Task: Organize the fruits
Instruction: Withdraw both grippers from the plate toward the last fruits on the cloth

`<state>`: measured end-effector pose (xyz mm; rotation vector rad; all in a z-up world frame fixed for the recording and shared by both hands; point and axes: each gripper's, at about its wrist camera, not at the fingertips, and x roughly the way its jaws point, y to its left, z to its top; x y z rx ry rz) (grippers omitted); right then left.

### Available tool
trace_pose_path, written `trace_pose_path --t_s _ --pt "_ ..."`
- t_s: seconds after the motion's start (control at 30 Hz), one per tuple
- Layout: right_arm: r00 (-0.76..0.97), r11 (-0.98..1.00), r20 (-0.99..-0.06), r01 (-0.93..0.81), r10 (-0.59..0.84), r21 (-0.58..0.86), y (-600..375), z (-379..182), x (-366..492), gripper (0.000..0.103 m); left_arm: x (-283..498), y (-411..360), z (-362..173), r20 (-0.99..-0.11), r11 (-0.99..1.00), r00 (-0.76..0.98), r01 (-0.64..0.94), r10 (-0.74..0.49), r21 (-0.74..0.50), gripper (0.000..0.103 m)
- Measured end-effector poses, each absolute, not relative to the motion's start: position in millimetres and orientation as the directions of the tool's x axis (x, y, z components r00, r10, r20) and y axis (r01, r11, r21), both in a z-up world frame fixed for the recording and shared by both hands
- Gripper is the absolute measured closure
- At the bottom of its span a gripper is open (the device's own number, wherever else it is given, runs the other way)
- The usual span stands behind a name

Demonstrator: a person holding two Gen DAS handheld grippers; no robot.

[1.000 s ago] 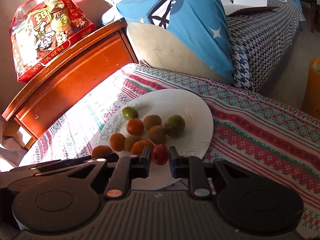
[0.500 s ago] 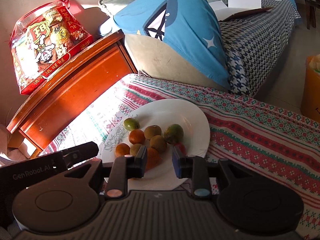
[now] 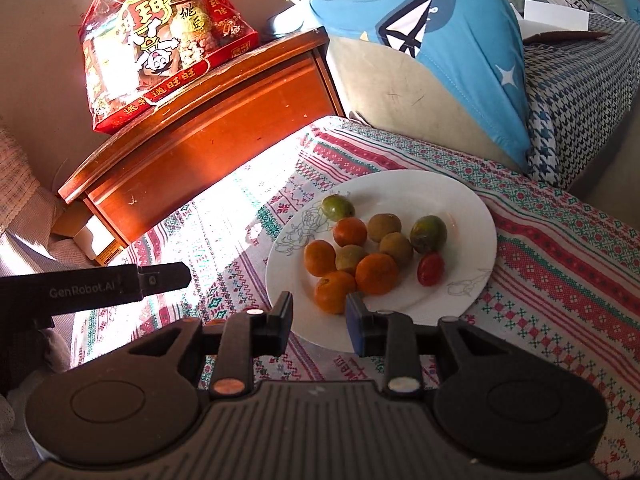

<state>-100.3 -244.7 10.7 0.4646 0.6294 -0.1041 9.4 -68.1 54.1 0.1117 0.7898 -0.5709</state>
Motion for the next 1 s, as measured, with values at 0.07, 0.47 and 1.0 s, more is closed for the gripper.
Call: trace_pose_path --t_s 0.07,0.47,1.0 --pt "0.806 0.9 -0.587 0.203 0.069 0.385 -238 10 -99 0.072 14 -59 54 -0.706 0.863 0.574 0.494 -0.414 -0.104 0.048" --pt "0.77 0.903 -0.617 0.137 0.161 0.408 -204 -14 -72 0.073 26 -22 51 -0.726 0.91 0.592 0.397 -0.351 -0.117 0.048" --pt "0.756 0.911 -0.644 0.179 0.115 0.373 -192 -31 -37 0.081 23 -16 43 -0.754 0.915 0.579 0.396 -0.31 -0.072 0.044"
